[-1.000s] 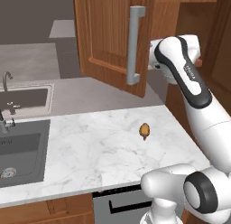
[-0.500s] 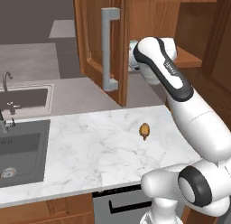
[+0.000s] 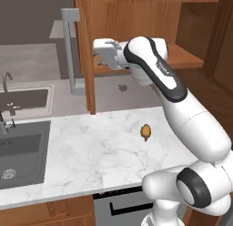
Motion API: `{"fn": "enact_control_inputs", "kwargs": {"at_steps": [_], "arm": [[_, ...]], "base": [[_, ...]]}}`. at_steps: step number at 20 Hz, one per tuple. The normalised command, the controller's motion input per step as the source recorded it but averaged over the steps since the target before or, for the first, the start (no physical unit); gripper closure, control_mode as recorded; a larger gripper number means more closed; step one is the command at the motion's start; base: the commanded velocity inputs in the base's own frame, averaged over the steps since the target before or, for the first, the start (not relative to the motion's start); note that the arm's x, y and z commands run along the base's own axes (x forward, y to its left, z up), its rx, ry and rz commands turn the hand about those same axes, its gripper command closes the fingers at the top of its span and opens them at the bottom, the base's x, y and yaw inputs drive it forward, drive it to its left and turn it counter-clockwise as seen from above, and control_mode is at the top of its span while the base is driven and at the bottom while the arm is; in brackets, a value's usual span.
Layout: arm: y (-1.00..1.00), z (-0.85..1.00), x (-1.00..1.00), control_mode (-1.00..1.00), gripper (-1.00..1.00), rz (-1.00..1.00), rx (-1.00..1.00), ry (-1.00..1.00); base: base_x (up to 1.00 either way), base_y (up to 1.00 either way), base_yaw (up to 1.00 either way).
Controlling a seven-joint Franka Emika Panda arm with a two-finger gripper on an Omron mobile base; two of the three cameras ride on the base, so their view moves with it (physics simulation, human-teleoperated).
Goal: Retrieve the tupperware from the cabinet, then place the raw meat into the tupperware to avoid contamination.
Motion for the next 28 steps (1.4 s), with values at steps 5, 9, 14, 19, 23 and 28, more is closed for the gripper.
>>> {"fn": "enact_control_inputs", "kwargs": {"at_steps": [5,9,14,19,23,28], "arm": [[0.66,-0.05,0.0,-1.0,-1.0,0.0,-0.04,-0.06],[0.23,0.0,0.0,-1.0,-1.0,0.0,-0.04,-0.02],[-0.11,0.02,0.0,-1.0,-1.0,-0.07,0.0,0.1],[-0.53,0.0,-0.06,-1.0,-1.0,-0.17,0.0,0.23],[-0.57,0.0,-0.15,-1.0,-1.0,-0.2,0.0,0.22],[-0.48,0.0,-0.13,-1.0,-1.0,-0.23,-0.03,0.2]], "base": [[0.0,0.0,0.0],[0.0,0.0,0.0],[0.0,0.0,0.0],[0.0,0.0,0.0],[0.0,0.0,0.0],[0.0,0.0,0.0]]}}
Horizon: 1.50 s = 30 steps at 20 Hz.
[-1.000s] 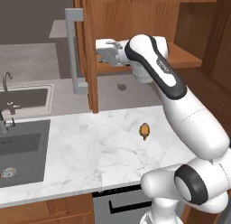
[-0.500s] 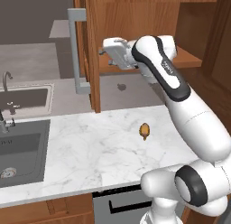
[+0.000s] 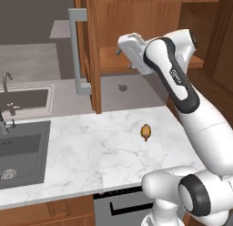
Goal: Retrieve the tupperware from the cabinet, then place the raw meat into the tupperware to avoid contamination.
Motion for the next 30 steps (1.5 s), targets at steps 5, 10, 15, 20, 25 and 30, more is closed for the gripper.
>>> {"fn": "enact_control_inputs", "kwargs": {"at_steps": [5,10,15,20,25,30], "arm": [[-0.41,-0.03,-0.02,-1.0,-1.0,-0.25,-0.09,0.18],[-0.41,-0.11,0.0,-1.0,-1.0,-0.27,-0.1,0.13],[-0.32,-0.1,0.01,-1.0,-1.0,-0.25,-0.1,0.06],[-0.02,-0.08,-0.01,-1.0,-1.0,-0.04,-0.11,0.0],[-0.01,-0.01,0.04,-1.0,-1.0,0.01,-0.03,0.0],[-0.08,0.05,0.16,-1.0,-1.0,0.01,0.0,0.0]], "base": [[0.0,0.0,0.0],[0.0,0.0,0.0],[0.0,0.0,0.0],[0.0,0.0,0.0],[0.0,0.0,0.0],[0.0,0.0,0.0]]}}
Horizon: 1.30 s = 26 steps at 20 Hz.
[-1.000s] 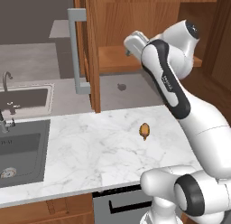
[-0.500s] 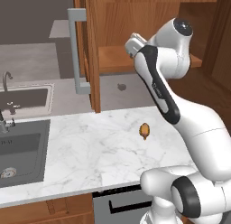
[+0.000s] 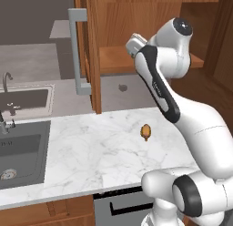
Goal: Retrieve the tupperware from the cabinet, then place the raw meat into the tupperware to avoid contamination.
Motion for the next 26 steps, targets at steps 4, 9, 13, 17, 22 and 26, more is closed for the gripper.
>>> {"fn": "enact_control_inputs", "kwargs": {"at_steps": [4,9,13,17,22,26], "arm": [[-0.05,0.07,0.24,-1.0,-1.0,0.0,0.0,0.01],[0.0,0.02,0.26,-1.0,-1.0,0.0,-0.01,0.0],[-0.03,0.0,0.32,-1.0,-1.0,-0.03,-0.03,0.0],[-0.09,0.0,0.31,-1.0,-1.0,-0.06,-0.05,0.0],[-0.21,0.01,0.28,-1.0,-1.0,-0.07,-0.03,0.0],[-0.3,0.05,0.18,-1.0,-1.0,-0.08,-0.01,0.0]], "base": [[0.0,0.0,0.0],[0.0,0.0,0.0],[0.0,0.0,0.0],[0.0,0.0,0.0],[0.0,0.0,0.0],[0.0,0.0,0.0]]}}
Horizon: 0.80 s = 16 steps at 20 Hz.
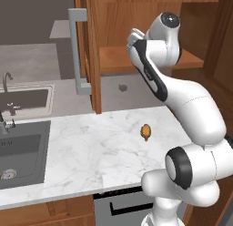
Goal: Retrieve the tupperware from the cabinet, then place the raw meat into the tupperware to avoid contamination.
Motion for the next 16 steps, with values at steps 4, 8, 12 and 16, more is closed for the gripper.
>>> {"fn": "enact_control_inputs", "kwargs": {"at_steps": [4,8,12,16], "arm": [[-0.33,0.03,0.11,-1.0,-1.0,-0.07,-0.01,0.0],[-0.36,0.0,0.15,-1.0,-1.0,-0.05,0.0,0.0],[-0.29,0.0,0.17,-1.0,-1.0,-0.03,0.0,0.0],[-0.01,-0.05,0.07,-1.0,-1.0,0.04,-0.09,0.0]], "base": [[0.0,0.0,0.0],[0.0,0.0,0.0],[0.0,0.0,0.0],[0.0,0.0,0.0]]}}
